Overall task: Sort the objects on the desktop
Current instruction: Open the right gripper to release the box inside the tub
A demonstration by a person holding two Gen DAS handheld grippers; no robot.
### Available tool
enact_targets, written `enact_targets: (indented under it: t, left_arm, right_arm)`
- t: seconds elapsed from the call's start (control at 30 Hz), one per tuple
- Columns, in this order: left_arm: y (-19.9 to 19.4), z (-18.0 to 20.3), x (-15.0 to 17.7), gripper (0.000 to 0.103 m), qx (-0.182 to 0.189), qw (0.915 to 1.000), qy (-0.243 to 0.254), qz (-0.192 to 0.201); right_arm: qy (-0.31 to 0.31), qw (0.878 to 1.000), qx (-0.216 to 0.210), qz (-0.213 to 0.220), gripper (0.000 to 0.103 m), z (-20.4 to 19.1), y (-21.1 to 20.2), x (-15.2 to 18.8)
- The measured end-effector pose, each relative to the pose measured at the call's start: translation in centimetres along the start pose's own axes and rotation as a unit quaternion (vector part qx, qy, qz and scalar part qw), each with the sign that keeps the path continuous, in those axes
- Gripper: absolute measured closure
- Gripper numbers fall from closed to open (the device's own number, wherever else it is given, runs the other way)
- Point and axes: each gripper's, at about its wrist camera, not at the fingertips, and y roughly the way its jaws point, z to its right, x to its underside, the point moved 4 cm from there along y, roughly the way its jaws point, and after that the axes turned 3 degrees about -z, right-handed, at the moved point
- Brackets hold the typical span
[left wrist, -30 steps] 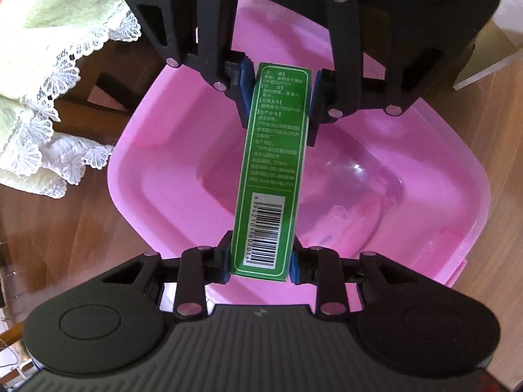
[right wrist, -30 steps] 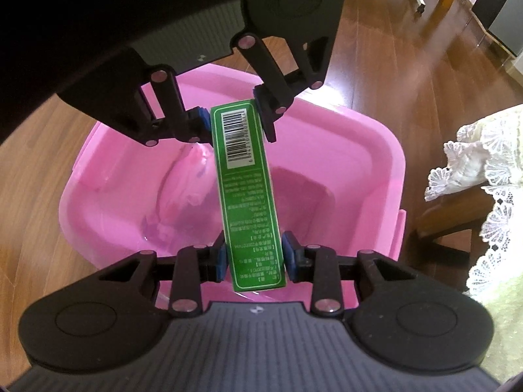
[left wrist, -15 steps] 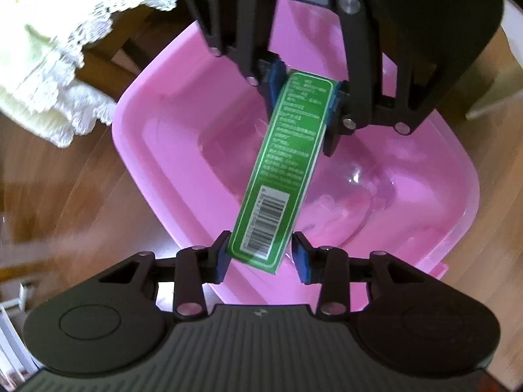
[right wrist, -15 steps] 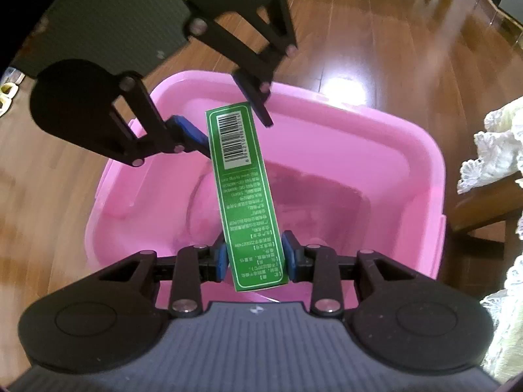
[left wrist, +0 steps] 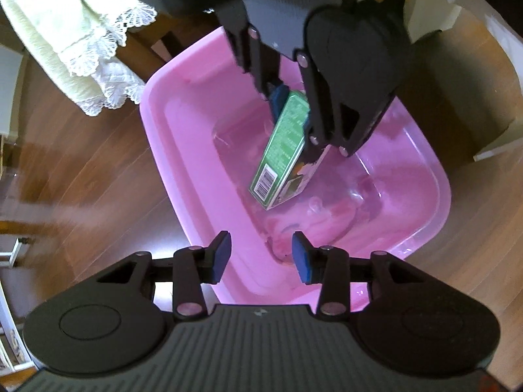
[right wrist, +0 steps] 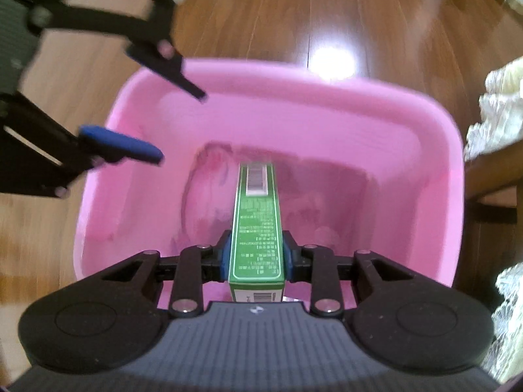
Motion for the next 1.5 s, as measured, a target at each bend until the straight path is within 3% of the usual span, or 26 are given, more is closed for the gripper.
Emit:
enact_targets:
  t: [0.23,0.43,0.63,1.03,1.2,1.27,1.3,1.33,1.5]
  left_arm:
    - [-0.5,0.4,0.2,0.051,-0.011,0.9995,-0.03,0.002]
    - [-1.0,0.4,0.1,0.05,-0.027,0.9965,-0.076,-0.023]
    - [-2.8,1.7,0.7,0.046,-0.001,0.9941,-0.108,-0.012]
    - [-3.6,4.5,2.9,0.044,0.013,0.9914,-0.122,-0.044]
    - [-2.7,5.4,2.9,0.044,0.024,0.9914,-0.118,-0.051]
    - [-2.5,5.5,2.8,0.044,0.033,0.9911,-0.119,-0.049]
    - [-2.4,5.6,2.8,0.044,0.036,0.991,-0.12,-0.047]
    - [-2.3,5.7,2.7,0.044,0.039,0.991,-0.12,-0.046]
    - [-1.6,5.9,2.7,0.044,0.044,0.9906,-0.121,-0.046]
  right_arm:
    - [0.016,1.0,-0.01,-0.013,0.073,0.1,0.6,0.2]
    - [0.014,0.999,-0.017,-0.023,0.072,-0.6,1.2,-0.1]
    - [0.025,0.999,-0.01,-0.031,0.076,1.3,3.1,-0.2]
    - [0.084,0.995,-0.051,-0.012,0.076,0.9,2.8,-0.6]
    - [0.112,0.988,-0.108,-0.002,0.076,0.2,2.8,-0.6]
    - [0.133,0.982,-0.134,-0.005,0.072,0.3,3.2,-0.4]
    - [0.138,0.98,-0.14,-0.012,0.062,0.4,3.4,-0.2]
    - [0.143,0.979,-0.146,-0.019,0.06,0.5,3.6,-0.1]
    - [0.143,0.979,-0.142,-0.021,0.06,1.2,3.3,0.5]
